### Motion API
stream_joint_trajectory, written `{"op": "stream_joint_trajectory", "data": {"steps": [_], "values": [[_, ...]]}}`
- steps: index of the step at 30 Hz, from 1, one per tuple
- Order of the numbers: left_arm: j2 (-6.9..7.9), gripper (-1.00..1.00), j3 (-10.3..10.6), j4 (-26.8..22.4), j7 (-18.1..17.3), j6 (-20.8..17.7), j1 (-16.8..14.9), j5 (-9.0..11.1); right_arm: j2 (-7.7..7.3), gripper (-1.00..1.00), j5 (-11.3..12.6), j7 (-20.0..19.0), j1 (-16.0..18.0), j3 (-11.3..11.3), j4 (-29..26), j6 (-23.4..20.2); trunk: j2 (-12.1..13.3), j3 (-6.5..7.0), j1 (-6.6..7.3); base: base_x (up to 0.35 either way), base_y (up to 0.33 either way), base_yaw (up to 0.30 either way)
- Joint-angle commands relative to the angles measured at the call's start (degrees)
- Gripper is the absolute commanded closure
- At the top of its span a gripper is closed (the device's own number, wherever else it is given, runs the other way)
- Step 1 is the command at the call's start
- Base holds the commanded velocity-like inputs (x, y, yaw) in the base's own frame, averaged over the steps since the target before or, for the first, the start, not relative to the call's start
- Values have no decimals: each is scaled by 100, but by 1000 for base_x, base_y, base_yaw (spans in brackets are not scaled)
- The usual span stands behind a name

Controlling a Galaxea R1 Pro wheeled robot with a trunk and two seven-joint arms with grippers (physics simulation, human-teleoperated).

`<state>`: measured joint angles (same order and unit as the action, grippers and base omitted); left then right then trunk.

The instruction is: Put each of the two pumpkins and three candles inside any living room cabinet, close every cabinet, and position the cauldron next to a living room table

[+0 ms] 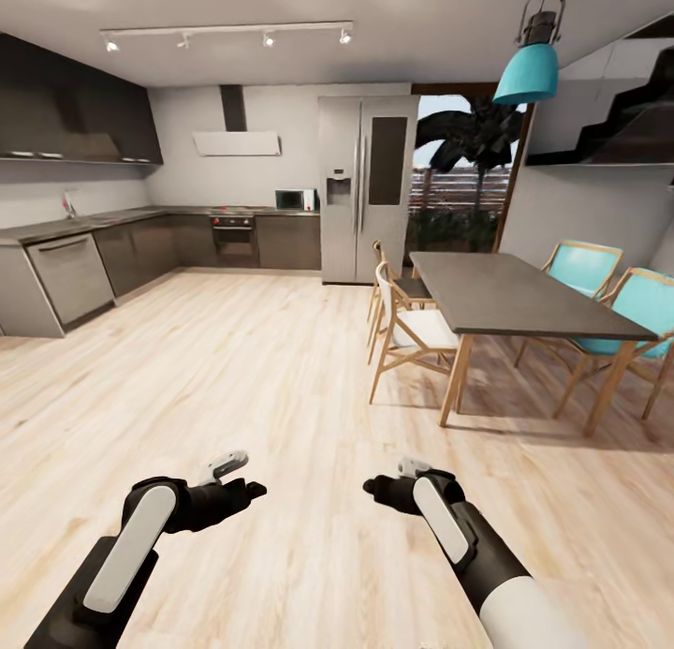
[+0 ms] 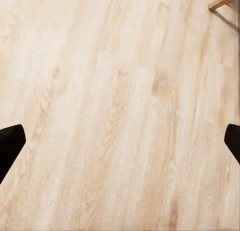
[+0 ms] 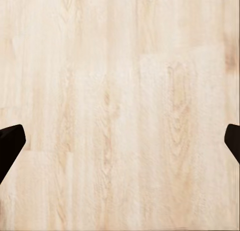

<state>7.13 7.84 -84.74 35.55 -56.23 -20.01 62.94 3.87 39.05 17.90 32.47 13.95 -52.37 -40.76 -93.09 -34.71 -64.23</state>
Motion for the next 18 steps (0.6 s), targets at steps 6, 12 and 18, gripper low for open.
{"op": "stream_joint_trajectory", "data": {"steps": [6, 12, 18], "values": [[7, -100, 6, -8, 58, -2, -3, 68, -2, -100, 59, 56, 5, 3, 113, -3, -3, -6, 0, 0, 0, -287], [7, -100, 7, -8, 58, -2, -3, 76, -9, -100, 46, -22, 5, 3, 126, -3, -3, -6, 0, 0, 0, -287], [6, -100, 3, -8, 56, -2, -3, 76, -47, -100, 45, -56, 5, 3, 130, -5, -3, -6, 0, 0, 0, -287]]}}
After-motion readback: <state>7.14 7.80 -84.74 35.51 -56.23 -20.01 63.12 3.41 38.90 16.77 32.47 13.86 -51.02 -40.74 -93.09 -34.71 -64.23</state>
